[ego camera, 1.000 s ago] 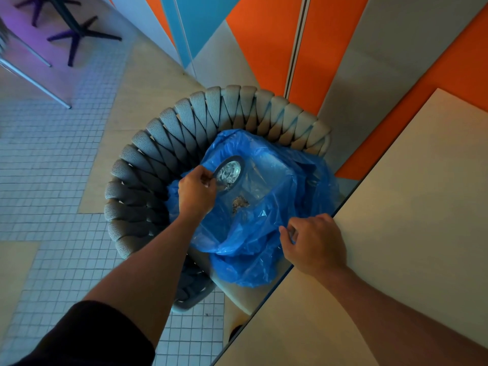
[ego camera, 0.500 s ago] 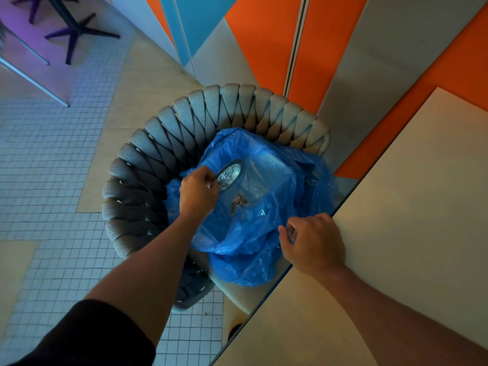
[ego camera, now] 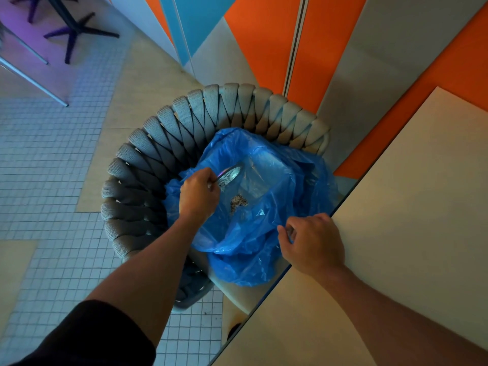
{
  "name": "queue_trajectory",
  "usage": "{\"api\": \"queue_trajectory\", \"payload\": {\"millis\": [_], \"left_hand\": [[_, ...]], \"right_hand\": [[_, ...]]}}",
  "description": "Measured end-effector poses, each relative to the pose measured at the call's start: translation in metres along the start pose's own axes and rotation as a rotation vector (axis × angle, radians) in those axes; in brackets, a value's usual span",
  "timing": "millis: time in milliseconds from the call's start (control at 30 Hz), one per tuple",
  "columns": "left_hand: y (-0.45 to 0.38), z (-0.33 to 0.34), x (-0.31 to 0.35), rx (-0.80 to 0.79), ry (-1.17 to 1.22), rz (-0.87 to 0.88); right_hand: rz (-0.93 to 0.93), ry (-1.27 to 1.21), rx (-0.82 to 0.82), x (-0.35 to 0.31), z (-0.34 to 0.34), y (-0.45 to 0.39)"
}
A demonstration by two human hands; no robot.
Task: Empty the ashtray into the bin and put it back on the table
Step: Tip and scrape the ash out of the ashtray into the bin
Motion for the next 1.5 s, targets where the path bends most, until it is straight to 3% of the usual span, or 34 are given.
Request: {"api": "queue_trajectory", "payload": {"millis": [400, 800, 1033, 1233, 1500], "left_hand": [[0.0, -0.004, 0.008, 0.056, -0.03, 0.082], [0.003, 0.004, 0.009, -0.013, -0.065, 0.126], [0.004, -0.009, 0.023, 0.079, -0.104, 0.225], [0.009, 0.007, 0.024, -0.067, -0.272, 0.305], [0.009, 0.01, 0.027, -0.064, -0.29, 0.341]], "right_hand": [[0.004, -0.007, 0.004, 0.0, 0.0, -0.001], [0.001, 0.008, 0.005, 0.001, 0.001, 0.0], [0.003, 0.007, 0.016, 0.001, 0.0, 0.0], [0.009, 0.003, 0.014, 0.001, 0.001, 0.001], [0.004, 0.021, 0.016, 0.0, 0.0, 0.0]]}}
Point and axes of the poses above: each hand's wrist, its own y-axis away from the middle knuckle, its own z-axis out of the palm, x = y × z, the point moved 7 cm from there along -y, towards the middle knuckle, and after that the axes turned 4 degrees about -y, right-handed, at the moved point
